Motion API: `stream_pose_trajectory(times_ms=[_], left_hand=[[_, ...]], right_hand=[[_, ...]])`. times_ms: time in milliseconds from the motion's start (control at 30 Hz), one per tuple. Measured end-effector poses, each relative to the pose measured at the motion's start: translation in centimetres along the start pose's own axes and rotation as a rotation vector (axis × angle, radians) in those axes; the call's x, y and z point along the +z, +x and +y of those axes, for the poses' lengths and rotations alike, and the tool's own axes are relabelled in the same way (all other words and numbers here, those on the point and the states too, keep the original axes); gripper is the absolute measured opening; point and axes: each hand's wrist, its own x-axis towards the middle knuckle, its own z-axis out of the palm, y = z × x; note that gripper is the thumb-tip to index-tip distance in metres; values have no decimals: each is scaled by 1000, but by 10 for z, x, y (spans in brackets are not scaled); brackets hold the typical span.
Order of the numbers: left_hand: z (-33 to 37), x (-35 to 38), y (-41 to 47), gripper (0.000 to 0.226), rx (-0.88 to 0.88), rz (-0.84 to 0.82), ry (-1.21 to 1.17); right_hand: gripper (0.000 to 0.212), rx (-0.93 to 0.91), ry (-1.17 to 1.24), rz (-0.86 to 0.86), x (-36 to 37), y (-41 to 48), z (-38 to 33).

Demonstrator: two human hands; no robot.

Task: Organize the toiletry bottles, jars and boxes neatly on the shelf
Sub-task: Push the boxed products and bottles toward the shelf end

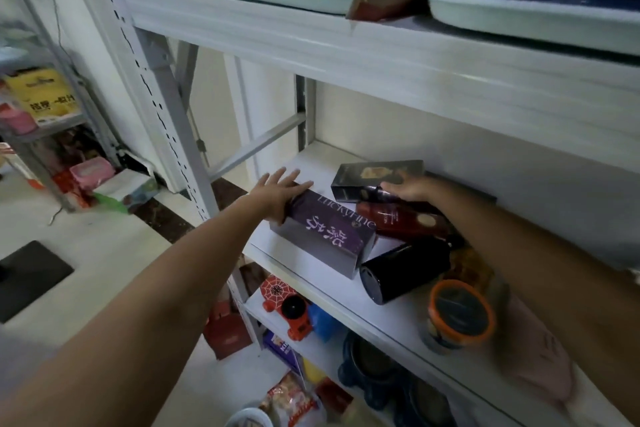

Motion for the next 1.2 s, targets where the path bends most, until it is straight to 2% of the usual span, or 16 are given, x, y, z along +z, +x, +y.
stream_pose_trajectory(times_ms=[167,367,600,700,800,833,900,967,1000,1200], left_hand=[[-13,-4,16,102,131,10,38],[-21,-2,16,105,87,27,40],[-34,0,-11,105,-58,0,32],[-33,3,-26,104,-178,-54,-52],[-30,8,-41,99,-310,-43,-83],[-28,10,-44,97,-358,-29,-89],[-24,12,-50,96,-449,-2,-108],[-20,14,-53,95,-523,26,-146],[-19,15,-53,94,-550,37,-166],[-18,16,-49,92,-565,22,-179]], right_hand=[[77,68,24,81,1,12,-5],[90,199,269,138,3,26,-3],[98,234,437,141,13,34,3],[93,210,516,198,17,33,3],[98,223,611,228,18,35,4],[94,279,660,209,18,35,5],[62,376,825,129,19,31,7],[31,377,927,80,19,28,10],[23,373,951,87,18,30,15],[27,342,1024,-16,5,25,21]])
